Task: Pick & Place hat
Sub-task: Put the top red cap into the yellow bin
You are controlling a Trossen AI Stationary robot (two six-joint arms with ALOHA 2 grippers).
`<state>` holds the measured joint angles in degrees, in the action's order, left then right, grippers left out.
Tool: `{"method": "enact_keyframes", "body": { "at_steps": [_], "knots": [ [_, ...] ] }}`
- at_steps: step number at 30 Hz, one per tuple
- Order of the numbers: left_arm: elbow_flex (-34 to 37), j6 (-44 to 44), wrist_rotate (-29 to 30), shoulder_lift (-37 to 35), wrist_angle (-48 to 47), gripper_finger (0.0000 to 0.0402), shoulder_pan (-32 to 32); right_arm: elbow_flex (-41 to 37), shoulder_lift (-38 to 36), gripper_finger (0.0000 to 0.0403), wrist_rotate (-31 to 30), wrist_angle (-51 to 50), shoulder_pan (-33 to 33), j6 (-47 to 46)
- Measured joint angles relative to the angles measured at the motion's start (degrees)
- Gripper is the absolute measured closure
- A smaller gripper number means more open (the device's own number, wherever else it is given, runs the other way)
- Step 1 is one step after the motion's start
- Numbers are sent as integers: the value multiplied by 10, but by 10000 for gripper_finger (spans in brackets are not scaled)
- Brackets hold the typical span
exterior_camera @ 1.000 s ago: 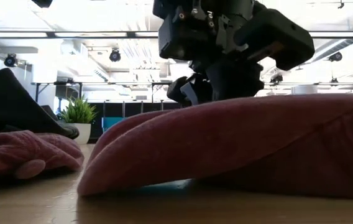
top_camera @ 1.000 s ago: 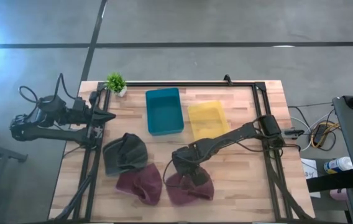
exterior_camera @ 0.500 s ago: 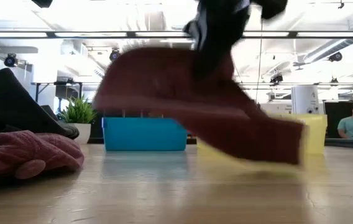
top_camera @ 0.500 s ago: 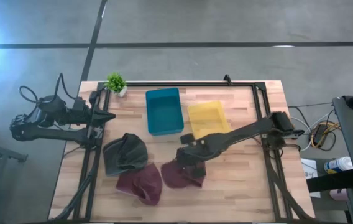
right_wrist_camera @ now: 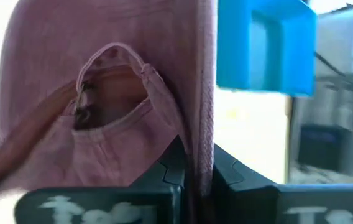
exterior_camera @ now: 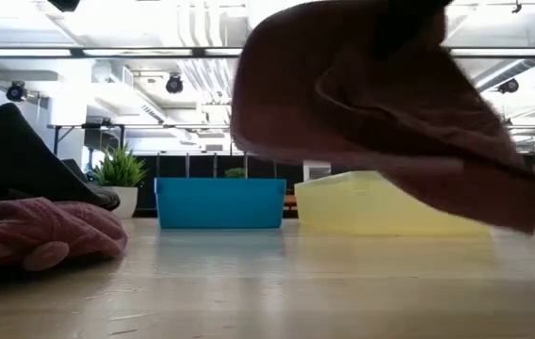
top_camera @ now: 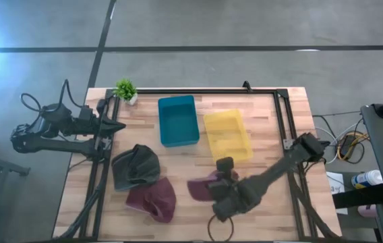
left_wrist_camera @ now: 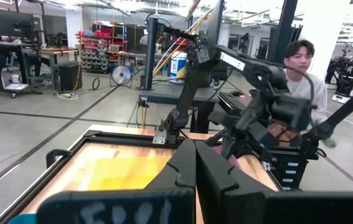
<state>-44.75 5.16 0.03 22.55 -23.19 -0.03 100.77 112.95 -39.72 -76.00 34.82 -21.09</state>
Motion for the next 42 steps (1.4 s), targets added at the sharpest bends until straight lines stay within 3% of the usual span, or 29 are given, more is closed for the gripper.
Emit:
{"method": "enact_keyframes", "body": {
  "at_steps": [3,8,15,19,22,25,30,33,37,42],
  "knots": [
    [0,0,0,0,0,401,0,18,22,384,-50,-64,38,-62],
    [0,0,0,0,0,401,0,30,41,385,-68,-141,90,-190],
    [0,0,0,0,0,401,0,-1,56,385,-104,-134,128,-185],
    [0,0,0,0,0,401,0,-1,61,383,-208,-98,116,-160],
    [0,0,0,0,0,401,0,-1,59,381,-248,17,94,-82],
    [0,0,0,0,0,401,0,-2,46,382,-227,176,67,-46],
    [0,0,0,0,0,401,0,-15,36,382,-184,335,28,-127],
    [0,0,0,0,0,401,0,-34,35,381,-109,468,10,-147],
    [0,0,0,0,0,401,0,-79,35,381,48,669,-12,-196],
    [0,0,0,0,0,401,0,-124,32,381,146,651,-33,-410]
  ]
}}
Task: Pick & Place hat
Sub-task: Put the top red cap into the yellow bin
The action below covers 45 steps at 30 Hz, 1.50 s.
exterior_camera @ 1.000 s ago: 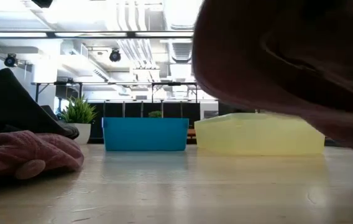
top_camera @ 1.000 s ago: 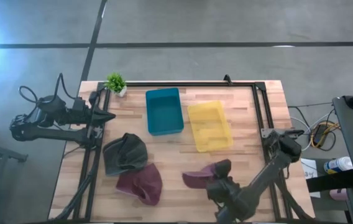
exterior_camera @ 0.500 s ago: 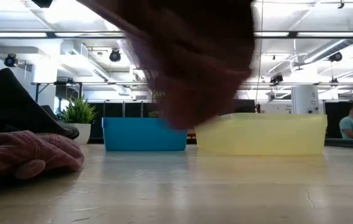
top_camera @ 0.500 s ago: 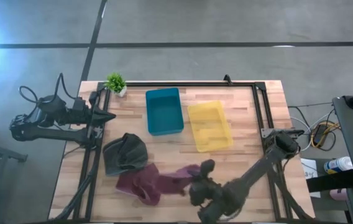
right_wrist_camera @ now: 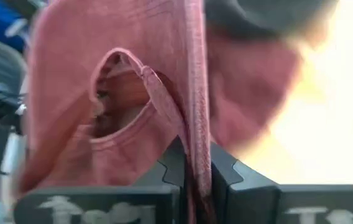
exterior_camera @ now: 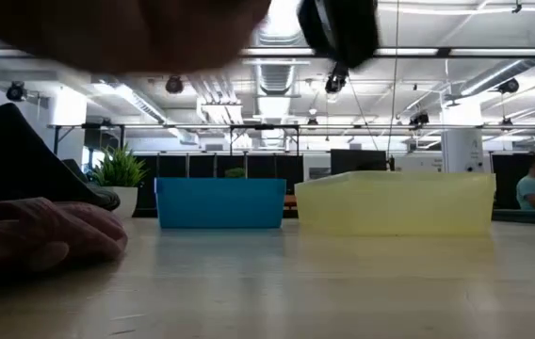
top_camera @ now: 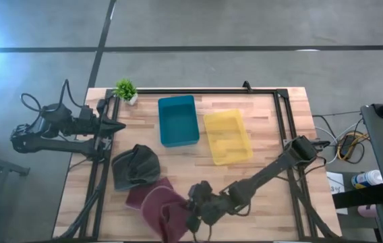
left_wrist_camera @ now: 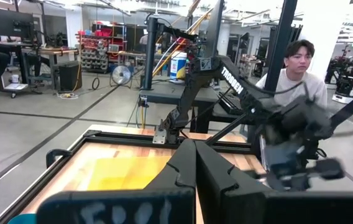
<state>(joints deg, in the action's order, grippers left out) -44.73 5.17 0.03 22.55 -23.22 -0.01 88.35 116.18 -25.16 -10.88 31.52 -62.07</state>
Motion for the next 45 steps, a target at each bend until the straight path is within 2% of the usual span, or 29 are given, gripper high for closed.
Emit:
{"method": "enact_keyframes", "body": {
  "at_steps": [4,6,10,15,18,23,27,30,33,37,41,45],
  "knots": [
    [0,0,0,0,0,401,0,-5,-10,381,98,-90,-13,-188],
    [0,0,0,0,0,401,0,-5,-11,381,116,-142,-14,-238],
    [0,0,0,0,0,401,0,-6,-12,380,126,-258,-15,-282],
    [0,0,0,0,0,401,0,-7,-10,356,152,-297,-21,-268],
    [0,0,0,0,0,401,0,-7,-11,316,159,-304,-27,-247],
    [0,0,0,0,0,401,0,4,-12,224,160,-354,-36,-203],
    [0,0,0,0,0,401,0,35,-14,152,145,-436,-29,-170],
    [0,0,0,0,0,401,0,57,-14,111,129,-502,-9,-185],
    [0,0,0,0,0,401,0,61,-15,88,143,-506,25,-230],
    [0,0,0,0,0,401,0,45,-15,81,164,-447,76,-323],
    [0,0,0,0,0,401,0,31,-14,85,130,-426,117,-429],
    [0,0,0,0,0,401,0,8,-1,91,101,-390,125,-458]
  ]
}}
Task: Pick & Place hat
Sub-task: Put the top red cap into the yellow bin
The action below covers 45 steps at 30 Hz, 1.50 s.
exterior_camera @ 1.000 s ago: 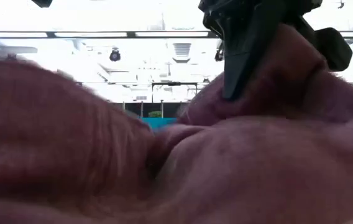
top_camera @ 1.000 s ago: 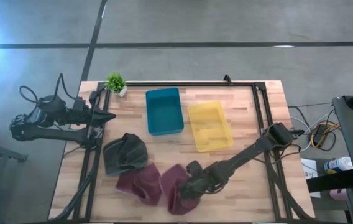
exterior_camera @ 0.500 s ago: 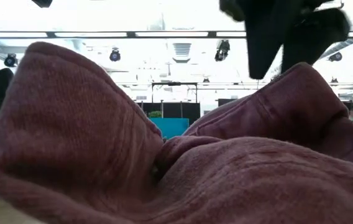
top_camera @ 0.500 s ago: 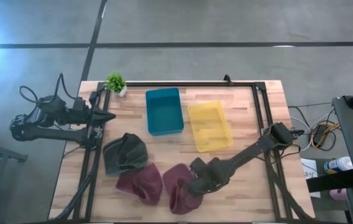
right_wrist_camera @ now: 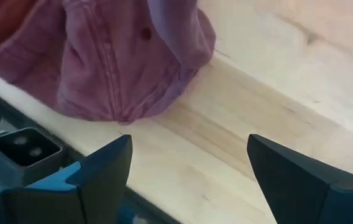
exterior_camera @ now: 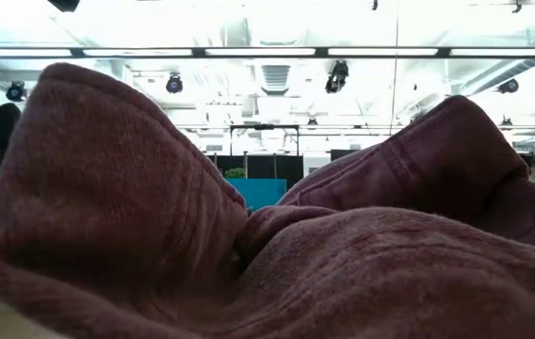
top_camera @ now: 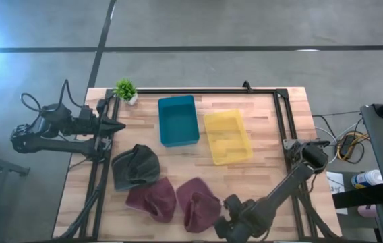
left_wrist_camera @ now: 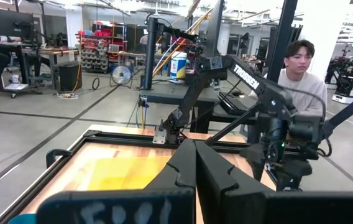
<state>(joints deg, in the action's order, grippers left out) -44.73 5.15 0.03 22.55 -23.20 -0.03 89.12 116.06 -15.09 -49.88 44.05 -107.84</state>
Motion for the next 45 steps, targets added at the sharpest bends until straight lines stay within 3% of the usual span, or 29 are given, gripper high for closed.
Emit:
{"method": "enact_keyframes", "body": {
  "at_steps": [5,12,17,22,29,31,36,40,45],
  "knots": [
    [0,0,0,0,0,401,0,-52,17,97,-31,104,-17,8],
    [0,0,0,0,0,401,0,-103,18,107,-64,142,-28,-2],
    [0,0,0,0,0,401,0,-145,19,136,-77,306,-41,47],
    [0,0,0,2,0,401,0,-153,30,209,-83,331,-53,47],
    [0,0,0,2,0,401,0,-160,34,375,-129,316,-70,82],
    [0,0,0,2,0,401,0,-159,35,386,-136,311,-77,94],
    [0,0,0,2,0,401,0,-120,24,393,-135,203,-81,155],
    [0,0,0,2,0,401,0,-36,-16,394,-140,12,-76,227],
    [0,0,0,2,0,401,0,106,-39,394,-214,-246,-72,333]
  ]
}}
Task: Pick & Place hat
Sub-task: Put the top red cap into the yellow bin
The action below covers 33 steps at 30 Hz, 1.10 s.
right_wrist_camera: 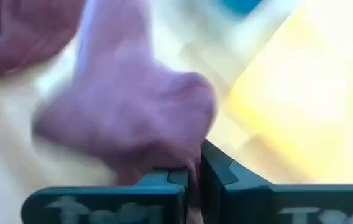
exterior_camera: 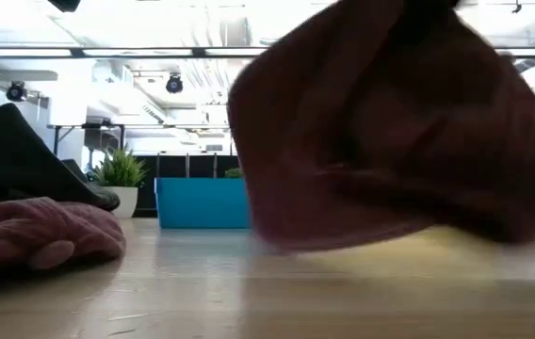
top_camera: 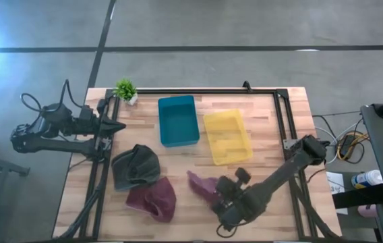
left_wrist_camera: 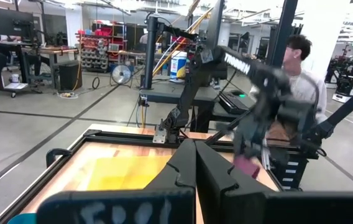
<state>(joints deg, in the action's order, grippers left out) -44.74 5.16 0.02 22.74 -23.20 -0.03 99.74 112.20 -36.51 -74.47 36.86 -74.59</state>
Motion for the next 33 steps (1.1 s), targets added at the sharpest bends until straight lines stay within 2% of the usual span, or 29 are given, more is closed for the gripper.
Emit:
{"method": "enact_keyframes", "body": {
  "at_steps": [3,6,8,16,21,26,33],
  "knots": [
    [0,0,0,0,0,401,0,65,2,394,-18,-57,-14,106],
    [0,0,0,0,0,401,0,99,30,394,-3,-57,-22,215],
    [0,0,0,0,0,401,0,112,56,392,17,-58,-21,252],
    [0,0,0,0,0,401,0,152,130,390,122,-59,9,251],
    [0,0,0,0,0,401,0,159,137,383,197,-54,33,225],
    [0,0,0,0,0,401,0,149,138,331,227,-31,54,172],
    [0,0,0,0,0,401,0,147,136,208,236,-31,84,63]
  ]
}}
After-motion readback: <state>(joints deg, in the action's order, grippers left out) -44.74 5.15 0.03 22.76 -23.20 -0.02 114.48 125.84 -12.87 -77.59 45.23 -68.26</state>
